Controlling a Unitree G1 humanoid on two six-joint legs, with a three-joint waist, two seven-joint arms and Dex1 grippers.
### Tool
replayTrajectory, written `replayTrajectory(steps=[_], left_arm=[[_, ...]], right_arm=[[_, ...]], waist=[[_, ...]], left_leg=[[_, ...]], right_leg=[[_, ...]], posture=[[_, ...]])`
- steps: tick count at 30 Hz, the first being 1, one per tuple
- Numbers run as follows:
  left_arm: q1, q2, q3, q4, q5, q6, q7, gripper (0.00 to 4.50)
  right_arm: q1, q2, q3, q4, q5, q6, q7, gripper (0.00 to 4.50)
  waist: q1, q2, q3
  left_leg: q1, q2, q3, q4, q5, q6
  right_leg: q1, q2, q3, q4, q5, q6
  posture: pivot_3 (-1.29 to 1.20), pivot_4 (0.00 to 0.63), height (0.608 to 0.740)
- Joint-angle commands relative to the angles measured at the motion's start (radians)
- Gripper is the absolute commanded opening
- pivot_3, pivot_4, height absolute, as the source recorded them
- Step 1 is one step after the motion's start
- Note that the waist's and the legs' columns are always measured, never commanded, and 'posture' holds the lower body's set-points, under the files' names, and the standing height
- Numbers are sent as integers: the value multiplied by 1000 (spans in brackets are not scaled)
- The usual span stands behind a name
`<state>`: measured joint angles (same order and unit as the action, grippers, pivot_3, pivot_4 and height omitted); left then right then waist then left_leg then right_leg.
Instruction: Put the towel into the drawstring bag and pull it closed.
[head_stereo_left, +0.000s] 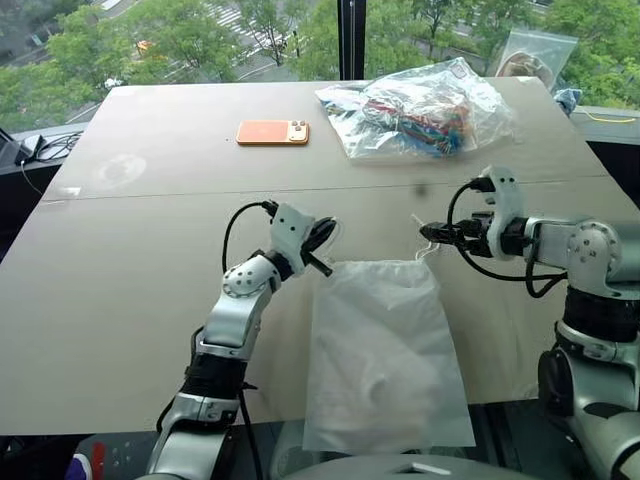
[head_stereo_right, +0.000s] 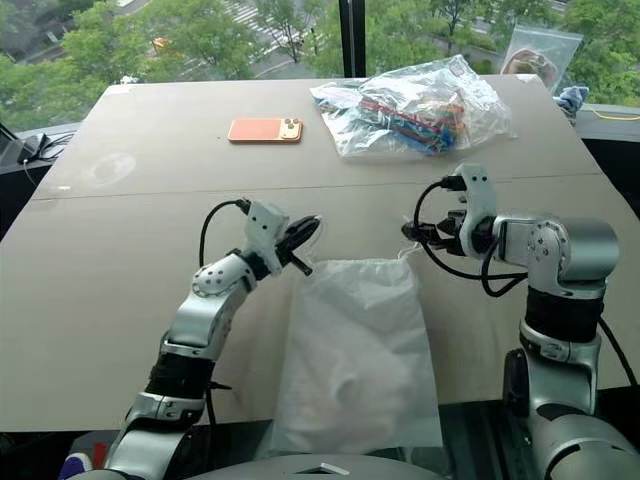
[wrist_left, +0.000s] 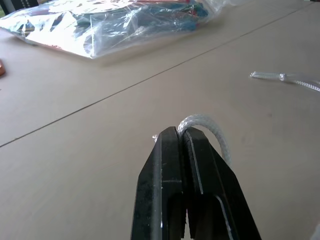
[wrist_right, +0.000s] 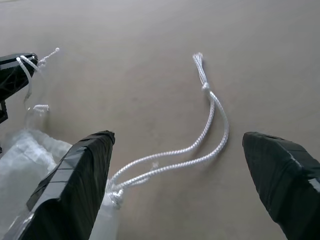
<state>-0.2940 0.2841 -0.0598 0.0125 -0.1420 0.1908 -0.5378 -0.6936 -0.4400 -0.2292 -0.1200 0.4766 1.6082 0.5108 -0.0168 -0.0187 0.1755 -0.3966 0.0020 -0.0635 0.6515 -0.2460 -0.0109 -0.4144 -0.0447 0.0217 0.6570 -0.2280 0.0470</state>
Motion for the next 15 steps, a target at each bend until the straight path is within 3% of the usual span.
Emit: replayTrajectory(steps=[1, 7, 15], left_arm=[[19, -6, -8, -71, 0, -5, 13, 0], [40, 5, 6, -102, -3, 15, 24, 0], [42, 33, 25, -93, -8, 10, 12, 0]], right_arm=[[-11, -24, 10, 70, 86, 6, -12, 4445], [-40, -14, -14, 227, 152, 6, -48, 4445], [-49, 36, -24, 292, 223, 6, -67, 4445]], waist=[[0, 0, 0], [-4, 0, 0], [-28, -1, -1]], left_leg=[[0, 0, 0, 0, 0, 0], [1, 0, 0, 0, 0, 0], [2, 1, 1, 0, 0, 0]], right_leg=[[0, 0, 0, 0, 0, 0], [0, 1, 0, 1, 0, 0], [0, 2, 1, 2, 0, 0]], posture=[[0, 150, 740], [0, 150, 740], [0, 150, 740]])
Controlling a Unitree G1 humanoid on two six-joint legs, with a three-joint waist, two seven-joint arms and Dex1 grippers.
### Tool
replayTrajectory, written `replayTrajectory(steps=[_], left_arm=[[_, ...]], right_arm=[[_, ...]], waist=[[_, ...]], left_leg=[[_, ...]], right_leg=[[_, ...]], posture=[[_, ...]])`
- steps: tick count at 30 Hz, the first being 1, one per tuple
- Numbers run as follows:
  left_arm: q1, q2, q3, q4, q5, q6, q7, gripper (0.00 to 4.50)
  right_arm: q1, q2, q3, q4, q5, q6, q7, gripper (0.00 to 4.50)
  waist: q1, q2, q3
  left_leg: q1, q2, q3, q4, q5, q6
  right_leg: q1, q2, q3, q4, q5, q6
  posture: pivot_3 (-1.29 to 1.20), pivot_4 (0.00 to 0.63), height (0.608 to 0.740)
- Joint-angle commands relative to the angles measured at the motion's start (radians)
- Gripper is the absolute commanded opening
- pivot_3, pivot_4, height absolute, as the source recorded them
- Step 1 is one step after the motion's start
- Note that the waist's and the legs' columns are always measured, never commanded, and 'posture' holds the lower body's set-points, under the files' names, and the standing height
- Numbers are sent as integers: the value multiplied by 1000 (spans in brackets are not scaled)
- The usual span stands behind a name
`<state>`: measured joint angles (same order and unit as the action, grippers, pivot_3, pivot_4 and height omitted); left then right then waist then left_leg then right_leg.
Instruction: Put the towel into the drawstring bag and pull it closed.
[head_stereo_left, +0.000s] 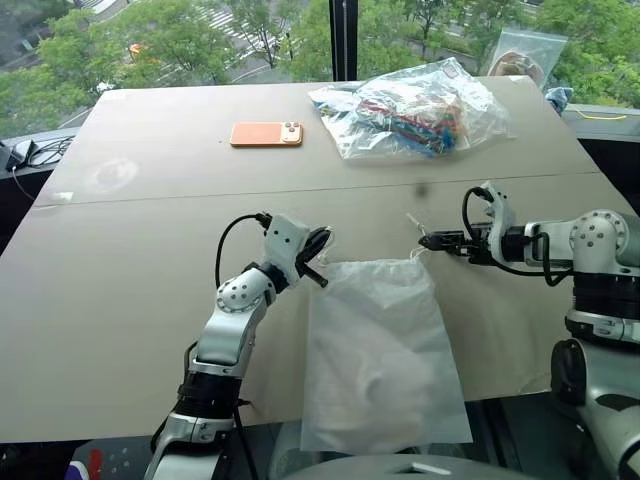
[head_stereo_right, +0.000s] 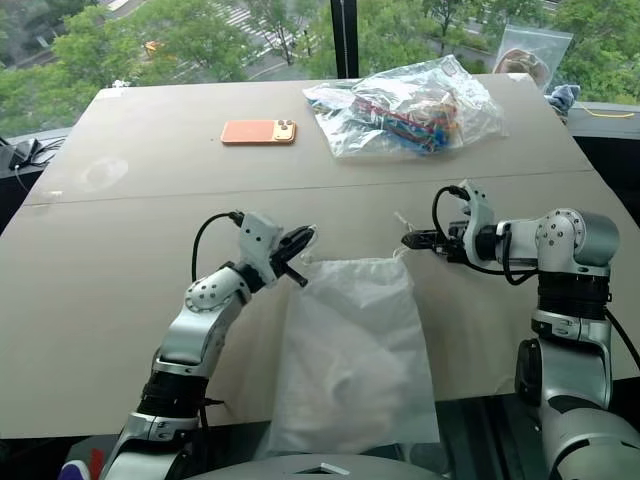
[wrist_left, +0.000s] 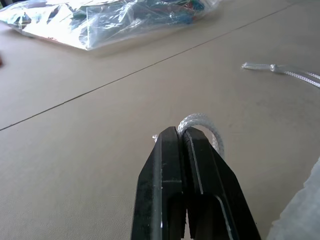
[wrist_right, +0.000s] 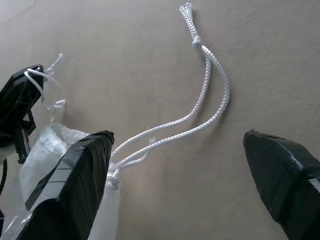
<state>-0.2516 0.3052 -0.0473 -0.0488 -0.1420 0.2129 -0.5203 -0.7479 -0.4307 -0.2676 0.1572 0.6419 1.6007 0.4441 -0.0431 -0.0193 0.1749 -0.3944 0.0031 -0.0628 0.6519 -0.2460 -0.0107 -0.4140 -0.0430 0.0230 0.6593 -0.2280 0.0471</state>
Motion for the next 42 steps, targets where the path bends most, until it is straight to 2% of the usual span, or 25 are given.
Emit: replayTrajectory(steps=[1, 5, 11, 24, 32, 37, 42], left_arm=[[0, 15, 15, -29, -8, -15, -7, 0], [7, 22, 18, -9, -8, -35, -12, 0], [17, 24, 13, -19, -7, -35, -12, 0], [-16, 36, 16, -103, -12, 62, -3, 0], [18, 38, 21, -109, -10, 49, -1, 0], [30, 37, 24, -87, -7, 25, -1, 0], [41, 38, 39, -66, -15, 3, 1, 0]], right_arm=[[5, 31, 11, 14, 78, 14, 1, 4445], [-14, 20, -27, 29, 180, 14, -1, 4445], [11, -27, -20, 35, 281, 14, -24, 4445], [18, 48, 27, 139, 154, -82, -7, 4445], [0, 107, 89, 198, 94, -198, 50, 4445], [-12, 143, 97, 241, 75, -254, 90, 4445], [-19, 162, 120, 241, 68, -277, 142, 4445]], waist=[[-3, 0, 0], [-2, 0, 0], [9, 1, 1], [-4, 0, 0], [-33, -1, -1], [-39, -2, -1], [-56, -2, -1]], left_leg=[[0, 0, 0, 0, 0, 0], [0, 2, 0, 0, 0, 0], [-2, 1, 0, 0, 0, 0], [1, 2, 2, 0, 0, 0], [14, 10, 6, 0, 0, 0], [16, 19, 7, 0, 0, 0], [17, 21, 9, -1, 0, 0]], right_leg=[[0, 1, 0, 0, 0, 0], [0, 3, 1, 0, 0, 0], [0, 1, 1, -2, 0, 0], [0, 3, 2, -1, 0, 0], [7, 13, 9, 2, 0, 0], [7, 25, 14, 2, 3, -5], [6, 30, 19, 3, 5, -8]], posture=[[0, 150, 740], [0, 150, 740], [0, 150, 740], [0, 150, 740], [0, 150, 740], [0, 150, 740], [0, 150, 740]])
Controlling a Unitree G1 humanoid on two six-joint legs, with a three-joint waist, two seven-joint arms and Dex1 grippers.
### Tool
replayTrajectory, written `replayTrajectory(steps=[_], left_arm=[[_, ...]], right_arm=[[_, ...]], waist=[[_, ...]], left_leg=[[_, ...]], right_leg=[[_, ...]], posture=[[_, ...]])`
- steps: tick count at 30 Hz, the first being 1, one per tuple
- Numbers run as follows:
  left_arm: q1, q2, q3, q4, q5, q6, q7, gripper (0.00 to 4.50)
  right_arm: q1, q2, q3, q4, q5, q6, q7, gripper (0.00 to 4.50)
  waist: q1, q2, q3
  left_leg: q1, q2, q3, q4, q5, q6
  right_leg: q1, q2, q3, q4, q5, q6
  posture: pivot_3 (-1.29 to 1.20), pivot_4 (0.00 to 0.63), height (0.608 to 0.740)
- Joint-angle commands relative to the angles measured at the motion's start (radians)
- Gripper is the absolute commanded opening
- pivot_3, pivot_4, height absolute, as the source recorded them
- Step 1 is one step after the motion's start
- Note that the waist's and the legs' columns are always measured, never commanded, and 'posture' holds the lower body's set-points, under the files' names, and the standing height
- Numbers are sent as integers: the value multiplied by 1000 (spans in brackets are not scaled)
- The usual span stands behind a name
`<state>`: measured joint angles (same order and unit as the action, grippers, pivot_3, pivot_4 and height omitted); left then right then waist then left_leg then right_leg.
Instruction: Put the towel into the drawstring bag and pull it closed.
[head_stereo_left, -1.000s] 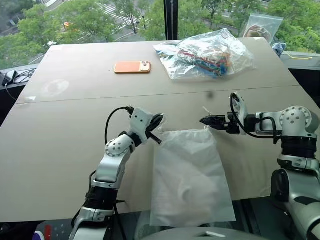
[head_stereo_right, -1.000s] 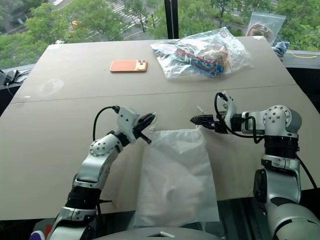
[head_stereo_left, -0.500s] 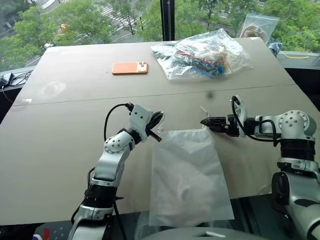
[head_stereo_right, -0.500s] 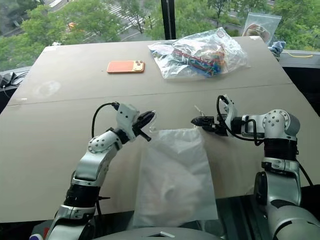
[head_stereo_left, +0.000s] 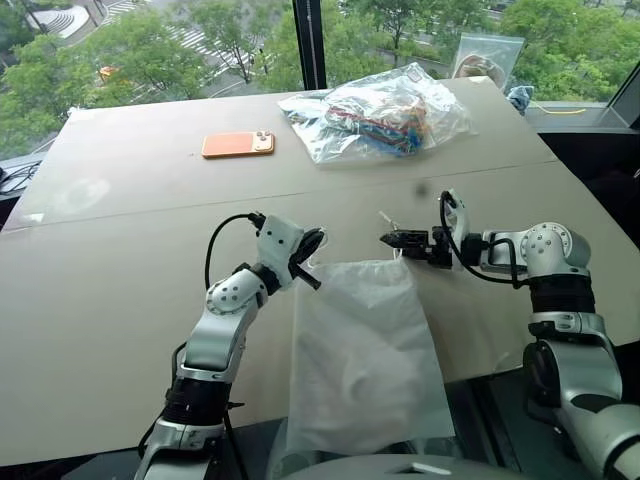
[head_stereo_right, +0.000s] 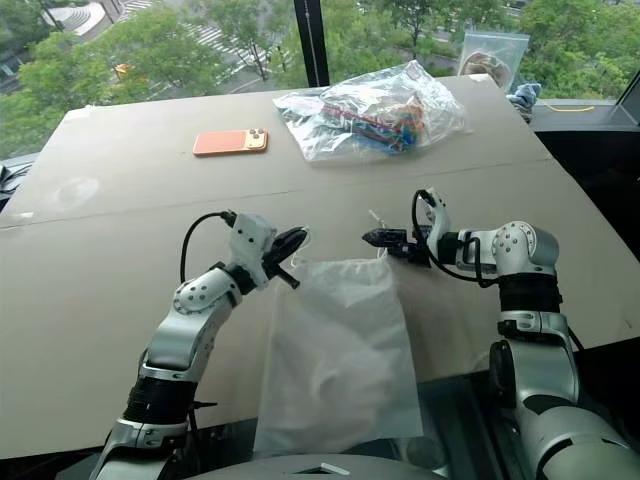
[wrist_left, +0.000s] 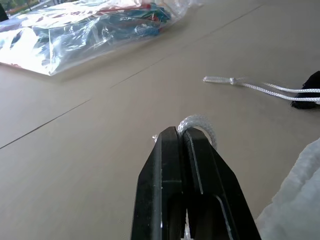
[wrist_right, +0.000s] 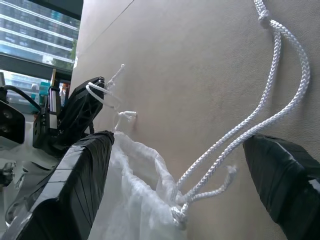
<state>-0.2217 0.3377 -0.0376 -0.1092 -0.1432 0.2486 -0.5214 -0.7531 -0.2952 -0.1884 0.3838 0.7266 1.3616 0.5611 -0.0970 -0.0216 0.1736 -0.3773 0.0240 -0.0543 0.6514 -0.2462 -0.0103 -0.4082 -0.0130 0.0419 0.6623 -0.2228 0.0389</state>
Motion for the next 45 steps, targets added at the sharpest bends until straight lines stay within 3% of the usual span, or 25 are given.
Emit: replayTrajectory(steps=[1, 4, 5, 6, 9, 10, 11, 12, 15, 19, 23, 31, 37, 45], left_arm=[[13, 5, 31, -5, -15, -36, 3, 0], [10, 1, 35, -1, -18, -38, 8, 0], [10, 0, 37, 0, -19, -40, 9, 0], [10, -2, 37, 1, -18, -41, 9, 0], [10, -6, 39, 1, -17, -43, 12, 0], [11, -7, 39, 1, -16, -44, 13, 0], [11, -8, 40, 2, -16, -45, 14, 0], [12, -9, 40, 3, -15, -47, 14, 0], [14, -11, 47, 6, -17, -54, 15, 0], [8, -4, 93, 14, -34, -70, 26, 0], [-30, 31, 219, 35, -73, -101, 63, 0], [-162, 16, 316, 97, -70, -103, 208, 0], [-186, 4, 331, 98, -73, -38, 291, 0], [-187, 15, 377, 104, -82, 16, 364, 0]], right_arm=[[-13, 28, 45, 17, -22, -42, 30, 4445], [-7, 38, 88, 36, -60, -81, 52, 4445], [0, 41, 113, 36, -77, -97, 62, 3882], [8, 39, 143, 28, -90, -110, 78, 3708], [32, 28, 216, -11, -125, -146, 119, 2266], [38, 22, 232, -26, -136, -164, 130, 2176], [42, 18, 240, -37, -151, -187, 131, 1466], [45, 9, 246, -49, -170, -220, 133, 1397], [54, -20, 232, -120, -214, -332, 124, 41], [63, -41, 127, -296, -181, -384, 83, 41], [38, -3, -144, -560, 1, -295, -100, 41], [27, 173, -387, -726, 256, -279, -469, 41], [-10, 331, -511, -754, 507, -510, -788, 41], [-26, 293, -530, -735, 626, -767, -952, 41]], waist=[[-3, 0, 0], [-3, 0, 0], [-3, 0, 0], [-3, 0, 0], [-3, 0, 0], [-3, 0, 0], [-3, 0, 0], [-2, 0, 0], [0, 0, 0], [21, 2, 3], [42, 2, 4], [60, 2, 4], [56, 2, 4], [56, 2, 4]], left_leg=[[0, 1, 1, 0, 0, 0], [0, 2, 3, 0, 0, 0], [0, 2, 4, 0, 0, 0], [0, 2, 4, 0, 0, 0], [0, 2, 4, -1, 0, 0], [0, 2, 4, -1, 0, 0], [-1, 2, 4, -2, 0, 0], [-1, 2, 5, -3, 0, 0], [-2, 2, 5, -4, 0, 0], [-7, 1, 5, -4, 0, 0], [-22, 0, 4, -2, 0, 0], [-24, -2, 4, -3, 0, -1], [-24, -2, 4, -3, 0, 0], [-24, -2, 4, -3, 0, 0]], right_leg=[[-1, 1, 1, 0, 0, 0], [-3, 2, 3, 0, 1, 0], [-4, 3, 3, 0, 1, -1], [-4, 3, 4, 0, 1, -1], [-5, 3, 4, 0, 1, -1], [-5, 3, 4, 0, 1, -1], [-6, 3, 4, -1, 1, -1], [-6, 3, 4, -1, 0, -1], [-7, 3, 4, -3, 0, -1], [-11, 0, 3, -3, 0, 0], [-25, -1, 2, -1, 1, -1], [-25, -5, 1, -3, 3, -4], [-25, -4, 1, -3, 3, -4], [-25, -4, 1, -3, 3, -4]], posture=[[0, 150, 740], [0, 150, 740], [0, 150, 740], [0, 150, 740], [0, 150, 740], [0, 150, 740], [0, 150, 740], [0, 150, 740], [0, 150, 740], [0, 150, 740], [0, 150, 740], [0, 150, 740], [0, 150, 740], [0, 150, 740]])
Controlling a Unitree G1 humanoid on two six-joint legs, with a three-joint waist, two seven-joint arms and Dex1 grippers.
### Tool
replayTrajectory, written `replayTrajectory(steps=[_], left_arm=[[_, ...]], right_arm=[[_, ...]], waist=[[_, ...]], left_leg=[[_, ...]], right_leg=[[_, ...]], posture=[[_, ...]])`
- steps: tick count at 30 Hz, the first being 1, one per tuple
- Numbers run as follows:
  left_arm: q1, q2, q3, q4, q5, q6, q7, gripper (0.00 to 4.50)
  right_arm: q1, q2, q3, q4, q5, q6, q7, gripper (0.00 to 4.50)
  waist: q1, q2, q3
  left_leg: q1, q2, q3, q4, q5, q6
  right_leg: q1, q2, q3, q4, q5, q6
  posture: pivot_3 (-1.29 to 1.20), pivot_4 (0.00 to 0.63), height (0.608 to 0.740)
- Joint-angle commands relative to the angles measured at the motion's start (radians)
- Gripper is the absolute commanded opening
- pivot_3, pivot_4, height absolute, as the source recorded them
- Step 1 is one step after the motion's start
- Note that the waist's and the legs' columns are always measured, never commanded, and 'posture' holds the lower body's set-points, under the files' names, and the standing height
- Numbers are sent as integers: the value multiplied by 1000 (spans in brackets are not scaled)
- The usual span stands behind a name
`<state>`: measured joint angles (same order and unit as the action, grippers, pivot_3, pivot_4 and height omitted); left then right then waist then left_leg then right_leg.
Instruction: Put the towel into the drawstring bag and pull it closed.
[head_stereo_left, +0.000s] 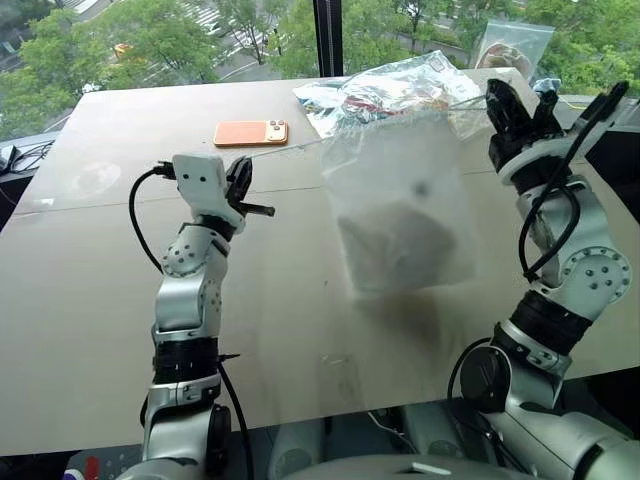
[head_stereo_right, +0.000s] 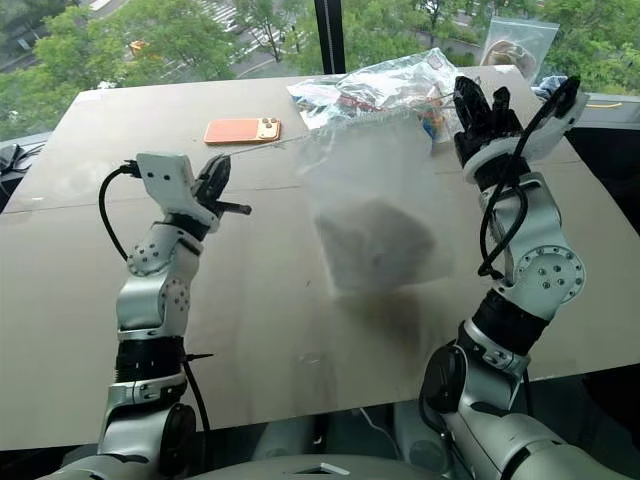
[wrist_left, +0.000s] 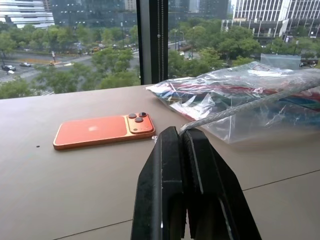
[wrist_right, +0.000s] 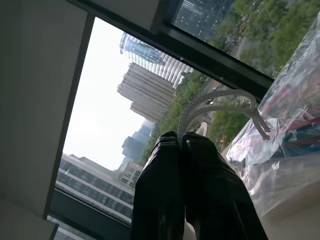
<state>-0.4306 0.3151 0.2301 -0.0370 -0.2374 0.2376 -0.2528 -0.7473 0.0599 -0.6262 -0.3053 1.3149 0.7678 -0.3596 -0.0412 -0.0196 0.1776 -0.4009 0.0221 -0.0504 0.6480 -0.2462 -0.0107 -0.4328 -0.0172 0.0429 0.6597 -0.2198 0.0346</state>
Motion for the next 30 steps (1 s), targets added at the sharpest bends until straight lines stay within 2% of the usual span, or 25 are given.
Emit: replayTrajectory(steps=[1, 8, 18, 30], left_arm=[[22, 40, 115, 32, 11, 32, 100, 0], [40, 49, 124, 25, 5, 50, 109, 0], [41, 60, 143, 46, -12, 65, 123, 0], [25, 82, 187, 120, -64, 73, 151, 0]], right_arm=[[-36, -71, -97, -39, 47, -202, -38, 41], [-50, -124, -101, 3, 59, -363, -57, 41], [-19, -177, -85, 41, 70, -441, -39, 41], [-32, -231, -113, -6, 93, -507, -158, 41]], waist=[[0, 0, 0], [0, 0, 0], [0, 0, 0], [0, 0, 0]], left_leg=[[0, 0, 0, 0, 0, 0], [0, 0, 0, 0, 0, 0], [0, 0, 0, 0, 0, 0], [0, 0, 1, 0, 0, 0]], right_leg=[[0, 0, 0, 0, 0, 0], [0, 0, 0, 0, 0, 0], [0, 0, 0, 0, 0, 0], [0, 0, 1, 0, 0, 0]], posture=[[0, 150, 740], [0, 150, 740], [0, 150, 740], [0, 150, 740]])
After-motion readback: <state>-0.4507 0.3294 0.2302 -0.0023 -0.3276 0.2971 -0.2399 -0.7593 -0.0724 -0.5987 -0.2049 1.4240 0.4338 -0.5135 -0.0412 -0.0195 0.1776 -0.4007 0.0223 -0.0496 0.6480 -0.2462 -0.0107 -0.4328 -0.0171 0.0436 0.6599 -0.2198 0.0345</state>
